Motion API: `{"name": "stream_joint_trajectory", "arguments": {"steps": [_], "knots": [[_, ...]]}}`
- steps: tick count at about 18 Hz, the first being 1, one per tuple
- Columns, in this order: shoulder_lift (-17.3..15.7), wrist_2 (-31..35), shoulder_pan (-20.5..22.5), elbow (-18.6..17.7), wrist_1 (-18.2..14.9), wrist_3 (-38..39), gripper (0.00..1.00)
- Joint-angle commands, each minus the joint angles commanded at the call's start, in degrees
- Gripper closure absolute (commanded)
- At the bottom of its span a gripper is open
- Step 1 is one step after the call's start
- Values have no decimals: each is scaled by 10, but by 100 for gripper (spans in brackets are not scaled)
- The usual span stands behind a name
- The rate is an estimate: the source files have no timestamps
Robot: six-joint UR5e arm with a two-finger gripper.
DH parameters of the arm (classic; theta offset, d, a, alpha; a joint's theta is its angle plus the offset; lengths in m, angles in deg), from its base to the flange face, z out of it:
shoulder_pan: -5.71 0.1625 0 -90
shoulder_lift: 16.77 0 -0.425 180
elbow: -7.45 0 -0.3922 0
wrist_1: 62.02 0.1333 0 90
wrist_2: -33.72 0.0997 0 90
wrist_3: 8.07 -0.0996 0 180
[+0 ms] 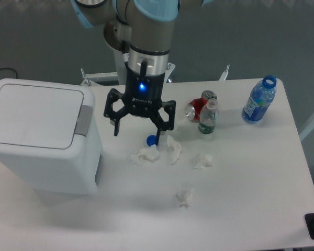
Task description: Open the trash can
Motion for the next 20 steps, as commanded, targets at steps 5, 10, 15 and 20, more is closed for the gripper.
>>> {"name": "stream_joint_trajectory", "arguments": {"steps": [5,10,15,20], "knots": [[-8,-3,-14,-6,-2,2,0],[-11,0,-24,-23,-1,-3,0],[-12,-3,-24,-24,-2,-2,0],[-13,-5,-25,-28,-2,-1,0]]}}
